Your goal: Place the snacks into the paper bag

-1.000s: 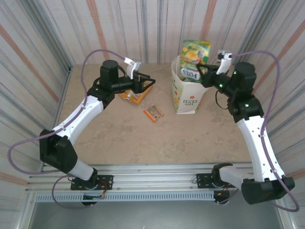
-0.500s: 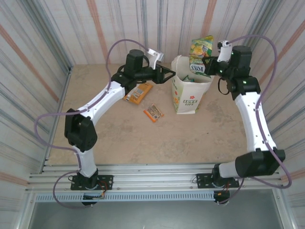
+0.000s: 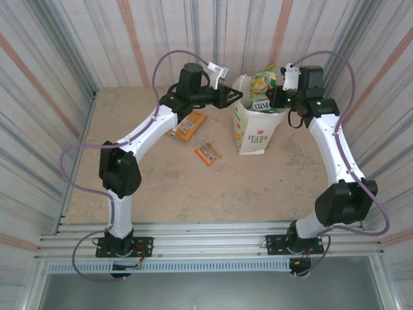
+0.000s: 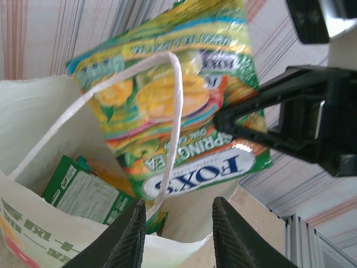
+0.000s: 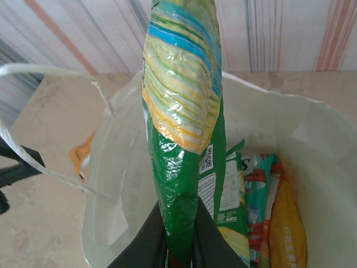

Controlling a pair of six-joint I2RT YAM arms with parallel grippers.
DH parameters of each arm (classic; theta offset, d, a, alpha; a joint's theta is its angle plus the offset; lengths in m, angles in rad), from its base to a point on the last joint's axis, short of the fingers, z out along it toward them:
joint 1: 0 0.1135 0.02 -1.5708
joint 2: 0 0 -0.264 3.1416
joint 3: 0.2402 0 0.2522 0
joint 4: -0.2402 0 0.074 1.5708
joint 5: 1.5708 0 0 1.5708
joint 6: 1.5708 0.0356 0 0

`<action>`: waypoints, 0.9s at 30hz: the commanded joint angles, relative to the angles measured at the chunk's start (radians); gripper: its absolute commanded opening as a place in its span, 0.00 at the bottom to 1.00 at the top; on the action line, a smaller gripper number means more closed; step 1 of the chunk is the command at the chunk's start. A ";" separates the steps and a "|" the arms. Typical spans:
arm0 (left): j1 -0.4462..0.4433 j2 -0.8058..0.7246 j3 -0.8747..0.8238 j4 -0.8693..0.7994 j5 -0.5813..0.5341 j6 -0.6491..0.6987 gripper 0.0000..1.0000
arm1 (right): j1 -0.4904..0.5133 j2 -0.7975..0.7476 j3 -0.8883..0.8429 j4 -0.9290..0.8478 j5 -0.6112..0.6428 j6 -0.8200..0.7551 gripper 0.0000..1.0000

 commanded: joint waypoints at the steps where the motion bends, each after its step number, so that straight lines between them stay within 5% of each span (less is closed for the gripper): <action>1: -0.007 0.021 0.043 0.013 0.001 -0.001 0.36 | 0.019 0.022 0.044 -0.022 -0.021 -0.044 0.00; 5: -0.009 0.033 0.056 0.013 0.009 -0.004 0.35 | 0.043 0.040 0.057 -0.053 0.002 -0.065 0.00; 13: -0.010 0.021 0.055 -0.004 0.005 0.009 0.35 | 0.057 0.009 0.089 -0.093 0.067 -0.087 0.30; 21: -0.010 -0.045 0.019 -0.067 -0.018 0.049 0.39 | 0.107 -0.097 0.086 -0.153 0.151 -0.098 0.33; 27: -0.001 -0.164 -0.092 -0.149 -0.080 0.081 0.48 | 0.249 -0.233 -0.074 -0.128 0.248 -0.025 0.37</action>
